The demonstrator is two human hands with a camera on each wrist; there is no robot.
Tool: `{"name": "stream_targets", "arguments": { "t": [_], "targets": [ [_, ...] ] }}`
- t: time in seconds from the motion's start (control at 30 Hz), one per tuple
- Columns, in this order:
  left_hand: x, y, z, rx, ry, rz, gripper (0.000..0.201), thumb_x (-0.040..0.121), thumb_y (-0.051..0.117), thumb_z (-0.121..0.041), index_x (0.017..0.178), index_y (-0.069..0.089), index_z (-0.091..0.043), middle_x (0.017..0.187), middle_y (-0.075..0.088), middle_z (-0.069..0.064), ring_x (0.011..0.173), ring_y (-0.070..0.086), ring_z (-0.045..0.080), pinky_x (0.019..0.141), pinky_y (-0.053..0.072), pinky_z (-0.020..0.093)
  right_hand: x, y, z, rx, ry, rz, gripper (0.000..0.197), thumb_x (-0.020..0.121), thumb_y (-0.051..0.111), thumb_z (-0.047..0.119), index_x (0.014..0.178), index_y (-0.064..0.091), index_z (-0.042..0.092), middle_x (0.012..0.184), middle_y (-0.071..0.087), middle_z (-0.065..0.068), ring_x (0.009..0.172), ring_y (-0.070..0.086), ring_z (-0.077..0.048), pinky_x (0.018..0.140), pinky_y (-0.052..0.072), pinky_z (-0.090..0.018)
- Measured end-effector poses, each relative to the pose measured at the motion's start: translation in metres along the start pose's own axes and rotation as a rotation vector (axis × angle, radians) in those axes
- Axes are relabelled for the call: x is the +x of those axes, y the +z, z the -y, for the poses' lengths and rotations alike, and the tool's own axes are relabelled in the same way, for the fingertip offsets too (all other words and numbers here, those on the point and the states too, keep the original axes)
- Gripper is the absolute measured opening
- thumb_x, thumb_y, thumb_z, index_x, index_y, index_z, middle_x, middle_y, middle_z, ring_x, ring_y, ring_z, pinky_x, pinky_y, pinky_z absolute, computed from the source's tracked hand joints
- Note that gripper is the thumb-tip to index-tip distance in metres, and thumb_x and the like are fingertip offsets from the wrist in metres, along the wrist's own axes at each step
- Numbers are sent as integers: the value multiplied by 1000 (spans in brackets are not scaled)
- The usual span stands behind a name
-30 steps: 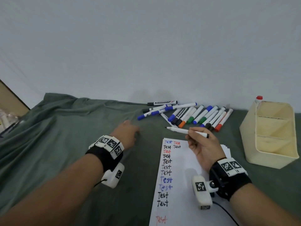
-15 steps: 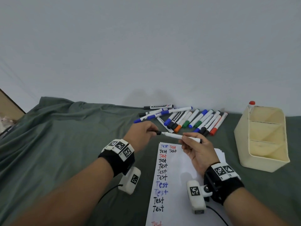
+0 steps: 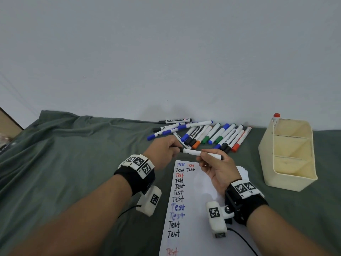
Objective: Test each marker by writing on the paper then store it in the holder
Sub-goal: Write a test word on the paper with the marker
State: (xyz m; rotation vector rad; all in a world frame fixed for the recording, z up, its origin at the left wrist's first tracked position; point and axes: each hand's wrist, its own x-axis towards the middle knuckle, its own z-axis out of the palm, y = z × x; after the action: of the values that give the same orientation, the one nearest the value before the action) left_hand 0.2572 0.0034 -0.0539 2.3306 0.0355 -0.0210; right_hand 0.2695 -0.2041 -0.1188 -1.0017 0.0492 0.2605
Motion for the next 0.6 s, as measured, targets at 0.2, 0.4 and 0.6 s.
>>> {"name": "stream_targets", "arguments": {
  "t": [0.2,0.4,0.6],
  "targets": [
    [3,0,0,8,56,12,31,91,60,-8,77,61,-35,67,62,-8,55,51,-2,58,44,13,1,-2,-1,0,-7,21,24,72,83,11,93,74,4,84,71,-27,64,65,-25,57,52,-27],
    [-2,10,0,57,-24,24,21,94,58,-13,81,62,-29,68,65,-7,53,54,-4,56,42,12,4,-4,-1,-25,4,6,17,78,82,8,91,71,4,79,70,-24,60,63,-23,55,52,-27],
    [-12,28,10,272,-21,64,12,94,59,-38,105,55,-36,106,65,-10,88,58,0,73,47,19,3,7,14,-328,-61,1,5,84,77,3,87,73,4,67,67,-12,58,56,-19,55,46,-28]
  ]
}}
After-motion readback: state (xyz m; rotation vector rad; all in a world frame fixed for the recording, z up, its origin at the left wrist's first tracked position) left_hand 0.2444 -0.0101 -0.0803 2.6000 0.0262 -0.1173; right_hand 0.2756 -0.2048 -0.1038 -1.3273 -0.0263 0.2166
